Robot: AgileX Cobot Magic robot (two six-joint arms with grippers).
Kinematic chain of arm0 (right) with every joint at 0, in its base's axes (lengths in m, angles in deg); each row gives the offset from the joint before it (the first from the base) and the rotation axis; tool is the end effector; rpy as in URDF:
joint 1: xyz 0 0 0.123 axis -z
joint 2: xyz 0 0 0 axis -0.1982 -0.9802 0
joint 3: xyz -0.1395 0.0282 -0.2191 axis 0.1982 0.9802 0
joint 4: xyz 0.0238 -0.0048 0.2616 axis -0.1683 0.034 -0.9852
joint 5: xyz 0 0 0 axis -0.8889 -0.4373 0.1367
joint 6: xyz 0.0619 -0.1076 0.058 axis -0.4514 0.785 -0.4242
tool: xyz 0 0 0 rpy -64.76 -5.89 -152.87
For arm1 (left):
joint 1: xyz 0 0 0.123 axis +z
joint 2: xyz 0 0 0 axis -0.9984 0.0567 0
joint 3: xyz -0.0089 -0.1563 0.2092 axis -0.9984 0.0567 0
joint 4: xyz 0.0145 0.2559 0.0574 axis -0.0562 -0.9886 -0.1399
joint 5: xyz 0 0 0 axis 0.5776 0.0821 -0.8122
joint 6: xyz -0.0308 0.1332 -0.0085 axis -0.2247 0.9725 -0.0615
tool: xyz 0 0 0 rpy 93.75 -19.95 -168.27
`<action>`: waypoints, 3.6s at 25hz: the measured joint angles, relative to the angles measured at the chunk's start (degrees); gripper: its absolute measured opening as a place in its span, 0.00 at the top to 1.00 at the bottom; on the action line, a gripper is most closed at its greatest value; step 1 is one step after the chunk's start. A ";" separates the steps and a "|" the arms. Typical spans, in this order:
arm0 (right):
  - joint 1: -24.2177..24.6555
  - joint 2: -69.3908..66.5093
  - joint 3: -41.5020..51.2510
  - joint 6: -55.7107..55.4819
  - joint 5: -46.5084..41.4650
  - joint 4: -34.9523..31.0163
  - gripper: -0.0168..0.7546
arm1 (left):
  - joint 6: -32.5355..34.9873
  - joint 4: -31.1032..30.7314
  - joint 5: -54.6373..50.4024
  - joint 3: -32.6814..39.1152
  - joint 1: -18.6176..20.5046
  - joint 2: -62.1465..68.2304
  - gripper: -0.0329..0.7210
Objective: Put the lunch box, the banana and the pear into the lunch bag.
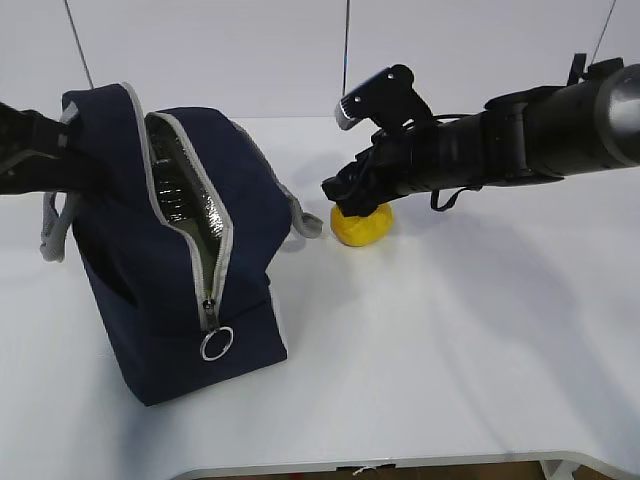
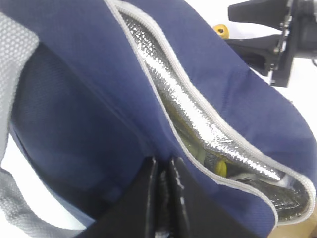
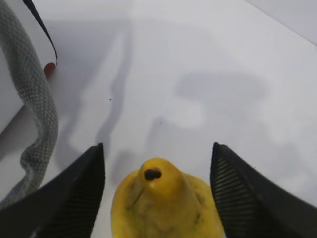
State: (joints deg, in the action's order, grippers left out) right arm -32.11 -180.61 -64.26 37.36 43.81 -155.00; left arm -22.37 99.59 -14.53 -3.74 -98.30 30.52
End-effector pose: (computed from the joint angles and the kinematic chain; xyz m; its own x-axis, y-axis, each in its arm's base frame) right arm 0.4365 0.2015 0.1305 -0.2646 -0.4970 -0.8264 -0.6926 0.6943 -0.1958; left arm 0.2980 -0.1163 0.2298 -0.7338 0.0546 -0.6772 0.3867 0.8531 -0.3502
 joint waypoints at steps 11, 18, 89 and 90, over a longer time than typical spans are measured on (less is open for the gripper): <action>0.00 -0.35 -0.81 -2.30 -0.08 0.00 0.49 | 0.00 0.00 0.09 0.00 0.00 0.00 0.96; 0.00 -0.35 -0.81 -3.03 -0.08 0.00 0.59 | 0.00 0.00 0.09 0.00 0.00 0.00 0.96; 0.00 -0.76 -1.46 -5.55 -0.85 -0.26 0.75 | 0.00 0.00 0.13 0.00 0.00 0.00 0.96; 0.00 -0.76 -1.46 -5.55 -0.85 -0.26 0.75 | 0.00 0.00 0.13 0.00 0.00 0.00 0.96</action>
State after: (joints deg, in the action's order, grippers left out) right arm -32.11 -181.37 -65.72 31.81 42.95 -155.27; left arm -22.37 99.59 -14.41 -3.74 -98.30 30.52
